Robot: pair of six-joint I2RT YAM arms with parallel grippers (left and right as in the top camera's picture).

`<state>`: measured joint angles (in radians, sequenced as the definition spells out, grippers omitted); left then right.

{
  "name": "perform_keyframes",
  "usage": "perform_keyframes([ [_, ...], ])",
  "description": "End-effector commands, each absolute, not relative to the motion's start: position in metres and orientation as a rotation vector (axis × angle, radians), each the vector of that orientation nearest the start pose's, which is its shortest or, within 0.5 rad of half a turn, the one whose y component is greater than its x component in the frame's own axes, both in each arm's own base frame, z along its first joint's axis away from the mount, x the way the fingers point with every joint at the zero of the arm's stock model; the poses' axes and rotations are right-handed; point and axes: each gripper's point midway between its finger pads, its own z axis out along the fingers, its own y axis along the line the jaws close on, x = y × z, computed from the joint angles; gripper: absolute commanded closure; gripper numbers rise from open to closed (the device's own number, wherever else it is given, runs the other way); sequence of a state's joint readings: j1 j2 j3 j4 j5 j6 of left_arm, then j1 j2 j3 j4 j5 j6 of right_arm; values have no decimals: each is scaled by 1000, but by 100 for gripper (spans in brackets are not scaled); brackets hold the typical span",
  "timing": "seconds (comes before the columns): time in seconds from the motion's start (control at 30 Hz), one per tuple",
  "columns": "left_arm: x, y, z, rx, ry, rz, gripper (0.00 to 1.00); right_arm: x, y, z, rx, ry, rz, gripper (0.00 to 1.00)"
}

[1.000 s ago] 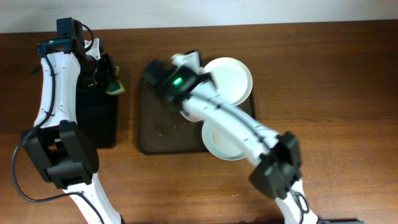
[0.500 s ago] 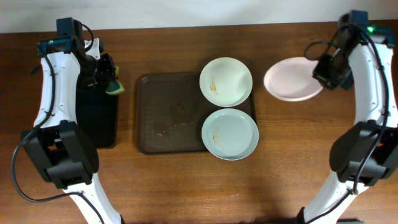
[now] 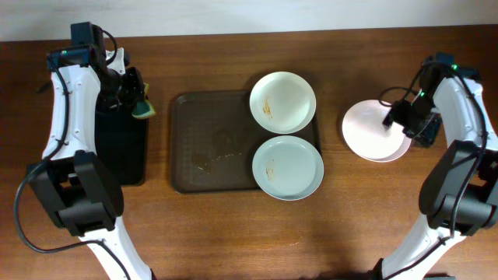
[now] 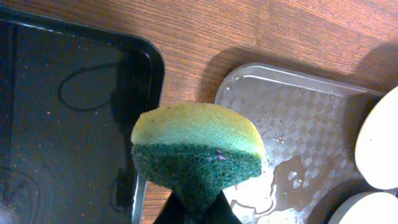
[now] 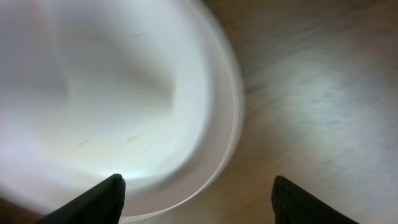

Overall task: Clean dirty plates on tray and stack at the side
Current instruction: 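Grip the rim of the lower-right plate with the right gripper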

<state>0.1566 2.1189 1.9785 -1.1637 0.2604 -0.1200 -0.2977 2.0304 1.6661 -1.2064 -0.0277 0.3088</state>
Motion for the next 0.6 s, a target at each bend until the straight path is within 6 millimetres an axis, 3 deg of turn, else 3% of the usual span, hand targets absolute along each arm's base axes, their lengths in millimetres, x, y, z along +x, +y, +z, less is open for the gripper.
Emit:
perform_keyframes([
  [0.0, 476, 31, 142, -313, 2805, -360, 99, 389, -34, 126, 605, 2974, 467, 30],
  [0.1, 476, 31, 142, -313, 2805, -360, 99, 367, 23, 115, 459, 3120, 470, 39],
  [0.2, 475, 30, 141, -314, 2809, -360, 99, 337, 61, 79, 432, 3252, 312, 41],
  [0.27, 475, 30, 141, -314, 2809, -360, 99, 328, 75, 59, 424, 3269, 262, 45],
  [0.37, 475, 30, 141, -314, 2809, -360, 99, 317, 96, 35, 280, 3279, 203, 53],
  [0.43, 475, 30, 141, -314, 2809, -361, 99, 313, 104, 28, 211, 3272, 137, 56],
  [0.5, 475, 30, 141, -314, 2809, -360, 99, 312, 100, 24, 249, 3247, -8, 62],
  [0.57, 475, 30, 141, -314, 2810, -361, 99, 311, 104, 24, 236, 3242, -35, 72],
])
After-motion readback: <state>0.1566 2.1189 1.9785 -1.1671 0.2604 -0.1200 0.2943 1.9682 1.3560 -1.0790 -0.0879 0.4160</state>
